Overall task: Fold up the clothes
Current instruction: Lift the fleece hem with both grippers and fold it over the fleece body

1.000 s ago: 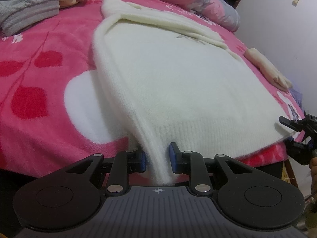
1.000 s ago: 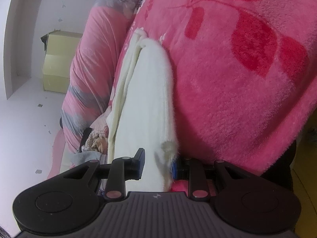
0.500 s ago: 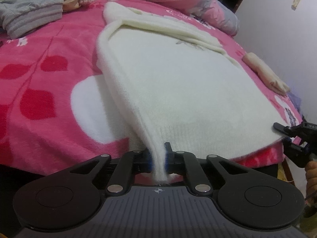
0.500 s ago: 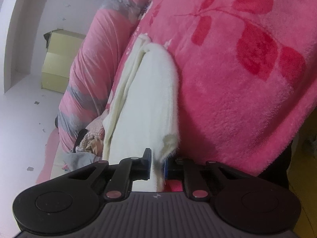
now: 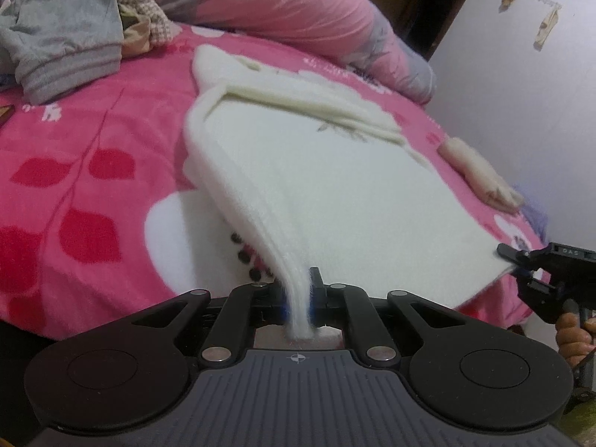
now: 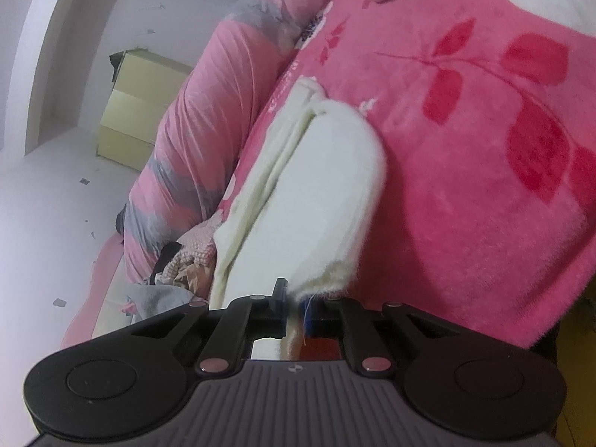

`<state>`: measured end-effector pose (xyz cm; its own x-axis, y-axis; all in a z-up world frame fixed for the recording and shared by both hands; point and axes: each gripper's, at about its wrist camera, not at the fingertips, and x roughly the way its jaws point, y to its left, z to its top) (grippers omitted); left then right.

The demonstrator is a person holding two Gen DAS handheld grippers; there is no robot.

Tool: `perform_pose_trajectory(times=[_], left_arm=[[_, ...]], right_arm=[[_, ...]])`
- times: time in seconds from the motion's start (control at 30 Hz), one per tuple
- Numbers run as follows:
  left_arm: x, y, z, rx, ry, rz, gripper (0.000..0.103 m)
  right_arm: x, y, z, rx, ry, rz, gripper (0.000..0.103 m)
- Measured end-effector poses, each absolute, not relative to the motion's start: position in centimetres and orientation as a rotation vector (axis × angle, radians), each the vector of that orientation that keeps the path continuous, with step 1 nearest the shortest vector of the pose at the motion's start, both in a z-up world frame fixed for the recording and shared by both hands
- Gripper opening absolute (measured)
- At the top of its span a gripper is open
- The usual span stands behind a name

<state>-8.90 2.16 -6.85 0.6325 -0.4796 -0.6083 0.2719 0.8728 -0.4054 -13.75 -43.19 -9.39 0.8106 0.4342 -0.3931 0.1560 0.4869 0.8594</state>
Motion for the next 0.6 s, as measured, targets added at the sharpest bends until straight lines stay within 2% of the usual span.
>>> perform_pose_trajectory(times=[0.6], left_arm=[[-7.8,3.3,-4.9,-0.371,0.681,-0.487,0.007]], right_arm=[[-11.6,-42.8,-6.5,1.056,0.565,0.225,0.008]])
